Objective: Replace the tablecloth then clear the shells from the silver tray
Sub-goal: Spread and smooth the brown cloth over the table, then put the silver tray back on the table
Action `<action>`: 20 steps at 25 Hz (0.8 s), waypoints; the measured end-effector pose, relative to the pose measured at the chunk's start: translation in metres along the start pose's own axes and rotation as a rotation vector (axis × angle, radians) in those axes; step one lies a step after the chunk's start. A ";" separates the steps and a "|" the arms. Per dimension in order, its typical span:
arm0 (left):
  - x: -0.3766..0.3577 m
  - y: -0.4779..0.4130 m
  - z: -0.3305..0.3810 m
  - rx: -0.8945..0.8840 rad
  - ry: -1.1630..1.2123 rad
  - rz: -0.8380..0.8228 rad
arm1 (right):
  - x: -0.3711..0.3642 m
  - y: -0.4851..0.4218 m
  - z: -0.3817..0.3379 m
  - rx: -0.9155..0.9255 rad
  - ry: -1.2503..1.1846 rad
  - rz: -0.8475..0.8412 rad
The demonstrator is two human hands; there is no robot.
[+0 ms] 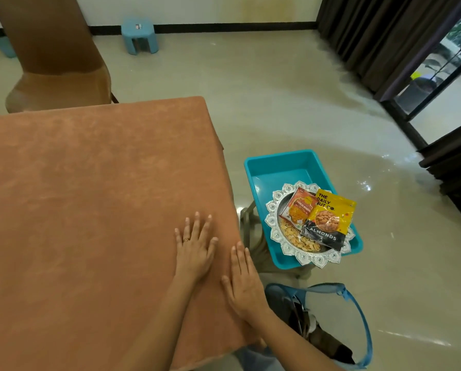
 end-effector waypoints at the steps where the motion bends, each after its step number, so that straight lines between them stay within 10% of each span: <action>1: -0.004 -0.005 -0.003 0.027 -0.019 -0.007 | -0.001 0.007 0.006 -0.001 -0.051 -0.014; 7: -0.002 -0.008 0.012 0.149 0.088 0.112 | 0.011 0.072 0.064 -0.016 -0.260 -0.179; 14: -0.033 -0.066 0.159 -0.094 0.381 -0.123 | 0.118 0.029 0.268 -0.811 -0.442 0.429; 20: -0.126 -0.084 0.161 0.493 0.694 -0.549 | 0.131 0.022 0.367 -1.122 -0.587 0.397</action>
Point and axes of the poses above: each hand's wrist, its own y-axis away from the middle knuckle, its own x-axis out of the back of the hand, z = x × y, the point moved 9 cm from there along -y, towards the middle knuckle, and after that the axes turned 3 degrees about -y, right-handed, at the moved point
